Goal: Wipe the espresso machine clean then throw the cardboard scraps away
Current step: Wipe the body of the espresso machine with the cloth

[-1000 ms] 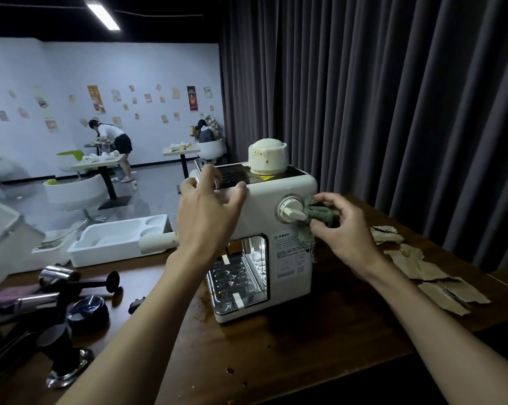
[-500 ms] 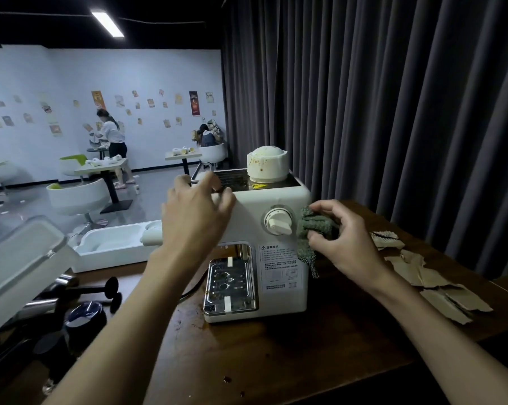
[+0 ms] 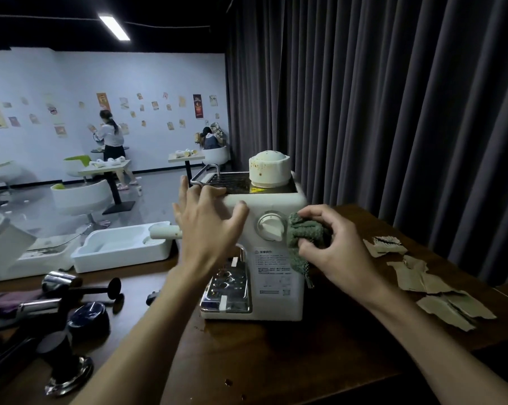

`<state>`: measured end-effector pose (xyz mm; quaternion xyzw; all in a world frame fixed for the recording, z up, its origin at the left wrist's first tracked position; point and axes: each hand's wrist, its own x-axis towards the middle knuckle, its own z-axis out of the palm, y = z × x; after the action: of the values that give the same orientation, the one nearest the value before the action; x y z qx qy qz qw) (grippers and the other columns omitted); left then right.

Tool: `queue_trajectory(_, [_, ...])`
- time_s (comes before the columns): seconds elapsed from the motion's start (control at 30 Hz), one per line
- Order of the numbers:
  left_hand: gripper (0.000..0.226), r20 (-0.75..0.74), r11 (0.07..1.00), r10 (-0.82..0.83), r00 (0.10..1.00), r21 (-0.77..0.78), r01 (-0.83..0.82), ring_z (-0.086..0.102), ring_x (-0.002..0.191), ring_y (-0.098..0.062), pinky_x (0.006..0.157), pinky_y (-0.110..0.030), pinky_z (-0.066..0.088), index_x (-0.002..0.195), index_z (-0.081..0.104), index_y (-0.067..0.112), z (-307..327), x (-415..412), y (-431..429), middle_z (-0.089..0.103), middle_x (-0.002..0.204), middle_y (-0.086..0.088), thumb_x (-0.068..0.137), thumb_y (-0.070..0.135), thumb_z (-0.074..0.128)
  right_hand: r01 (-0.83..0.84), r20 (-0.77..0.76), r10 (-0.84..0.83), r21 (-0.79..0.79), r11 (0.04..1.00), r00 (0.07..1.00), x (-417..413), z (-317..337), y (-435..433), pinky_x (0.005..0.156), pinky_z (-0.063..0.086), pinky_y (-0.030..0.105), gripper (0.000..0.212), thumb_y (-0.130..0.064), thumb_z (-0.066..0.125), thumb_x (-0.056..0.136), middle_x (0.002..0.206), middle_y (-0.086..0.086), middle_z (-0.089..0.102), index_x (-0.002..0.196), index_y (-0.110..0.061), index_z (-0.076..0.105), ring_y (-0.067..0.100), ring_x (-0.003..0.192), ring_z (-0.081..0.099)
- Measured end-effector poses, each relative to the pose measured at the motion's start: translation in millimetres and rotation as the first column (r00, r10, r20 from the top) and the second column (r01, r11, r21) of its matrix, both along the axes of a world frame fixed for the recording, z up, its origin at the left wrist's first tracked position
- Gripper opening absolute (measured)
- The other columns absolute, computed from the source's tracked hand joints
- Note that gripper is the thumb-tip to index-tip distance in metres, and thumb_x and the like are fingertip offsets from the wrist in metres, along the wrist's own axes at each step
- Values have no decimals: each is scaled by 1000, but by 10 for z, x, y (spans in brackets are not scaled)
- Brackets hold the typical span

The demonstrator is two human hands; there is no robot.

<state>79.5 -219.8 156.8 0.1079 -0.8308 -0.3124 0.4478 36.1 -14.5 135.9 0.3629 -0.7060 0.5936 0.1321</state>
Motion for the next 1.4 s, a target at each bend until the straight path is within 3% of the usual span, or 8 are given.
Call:
queue_trajectory(0.2, [46,100,998,-28,995,58,23,12,152,-26,118,-60,17,107,61,23,107,22,-216,49,138,-14,81,57,48,-65,-34,66,21,998,997,122,32,4,83,50,16,41,8,69,77,99,-8,66,105,-20,64,3,94,63])
queue_trajectory(0.37, [46,173,987,152,973,-70,-142,7,148,-23,116,-60,16,129,50,37,36,137,163,14,156,-7,90,62,49,-62,23,63,-39,997,998,-251,194,113,86,53,24,43,11,66,78,104,-2,66,102,-24,63,6,96,64])
queue_trajectory(0.5, [57,154,986,140,978,-111,-124,14,141,-22,109,-57,25,133,44,36,58,174,431,21,148,-5,85,65,54,-110,199,108,-2,994,974,-566,358,212,77,60,37,39,9,63,83,110,6,66,107,-22,62,24,94,69])
queue_trajectory(0.67, [78,177,989,115,977,-114,-96,15,141,-31,111,-55,30,139,37,28,-20,75,607,22,150,-11,77,72,54,-167,321,152,21,986,935,-882,470,199,75,58,26,56,5,62,87,110,9,66,137,-15,48,19,94,69])
queue_trajectory(0.83, [75,155,989,118,981,-106,-102,5,144,-33,117,-53,21,133,37,23,-113,-9,694,14,154,-14,78,67,64,-193,367,168,32,981,915,-1069,511,100,75,60,32,40,4,62,88,105,17,68,126,-6,58,20,87,69])
queue_trajectory(0.97, [75,126,987,139,982,-96,-127,4,145,-33,117,-51,23,132,37,24,-152,-43,720,15,154,-13,76,62,70,-351,486,301,12,936,820,-1219,543,95,91,54,51,42,6,60,87,120,23,61,126,-7,54,34,109,63])
queue_trajectory(1.13, [71,65,978,188,980,-103,-180,14,142,-36,112,-46,23,127,46,20,-161,-67,729,25,150,-17,72,54,76,-464,555,424,-75,883,716,-1264,610,132,89,56,42,36,10,54,89,117,19,58,118,-10,54,27,101,63])
queue_trajectory(1.4, [68,31,992,96,995,-82,-93,29,138,-32,109,-52,35,116,52,23,-163,59,480,35,145,-10,62,62,60,-454,493,420,-55,889,762,-1147,555,190,81,59,33,33,11,56,88,107,14,62,113,-10,59,21,95,65])
